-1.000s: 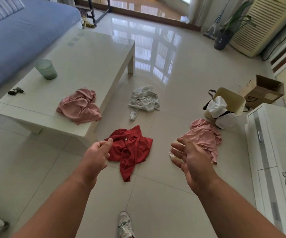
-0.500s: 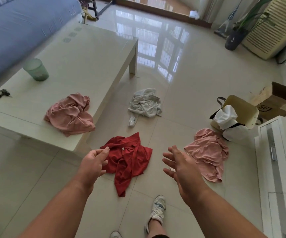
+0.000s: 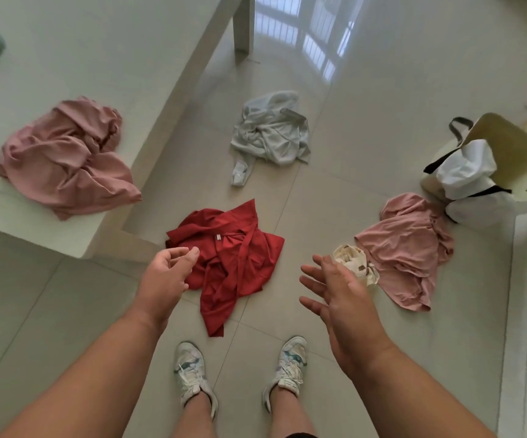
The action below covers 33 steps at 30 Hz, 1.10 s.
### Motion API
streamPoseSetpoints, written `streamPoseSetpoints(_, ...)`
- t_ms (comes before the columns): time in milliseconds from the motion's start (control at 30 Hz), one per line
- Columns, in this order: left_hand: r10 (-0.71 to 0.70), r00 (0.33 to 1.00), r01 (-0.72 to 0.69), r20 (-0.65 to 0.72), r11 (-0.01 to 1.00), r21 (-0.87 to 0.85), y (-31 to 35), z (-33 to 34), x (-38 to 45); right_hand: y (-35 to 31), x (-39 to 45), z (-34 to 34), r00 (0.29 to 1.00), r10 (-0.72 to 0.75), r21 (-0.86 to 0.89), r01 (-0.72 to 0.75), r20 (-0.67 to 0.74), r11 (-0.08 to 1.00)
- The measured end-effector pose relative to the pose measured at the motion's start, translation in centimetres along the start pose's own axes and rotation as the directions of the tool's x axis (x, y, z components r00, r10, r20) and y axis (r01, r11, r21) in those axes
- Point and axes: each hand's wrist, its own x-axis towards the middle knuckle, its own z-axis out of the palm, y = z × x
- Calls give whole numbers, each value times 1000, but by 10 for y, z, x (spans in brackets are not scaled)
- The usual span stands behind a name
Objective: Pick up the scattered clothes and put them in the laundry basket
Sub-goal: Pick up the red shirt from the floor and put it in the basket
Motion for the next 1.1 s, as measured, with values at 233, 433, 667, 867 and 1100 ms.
streamPoseSetpoints(233, -40, 999, 39, -2, 982, 185, -100, 42, 141, 76, 110, 8, 999, -4, 24, 5, -40, 1000)
streamPoseSetpoints(433, -13, 1000, 10, 1, 823, 568, -185, 80, 267, 149, 205, 6, 998, -2, 42, 5, -64, 999)
streamPoseSetpoints(667, 34, 999, -29, 10, 611, 791, -245, 139, 379, 226, 311, -2, 997, -22, 23, 24, -69, 999)
streamPoseSetpoints(867, -68, 997, 48, -24, 375, 926, -314, 169, 410, 243, 355, 9, 999, 22, 62, -19, -47, 998)
streamPoseSetpoints(1100, 84, 990, -142, 115, 511, 848, -332, 162, 401, 244, 341, 14, 1000, -17, 71, 18, -10, 997)
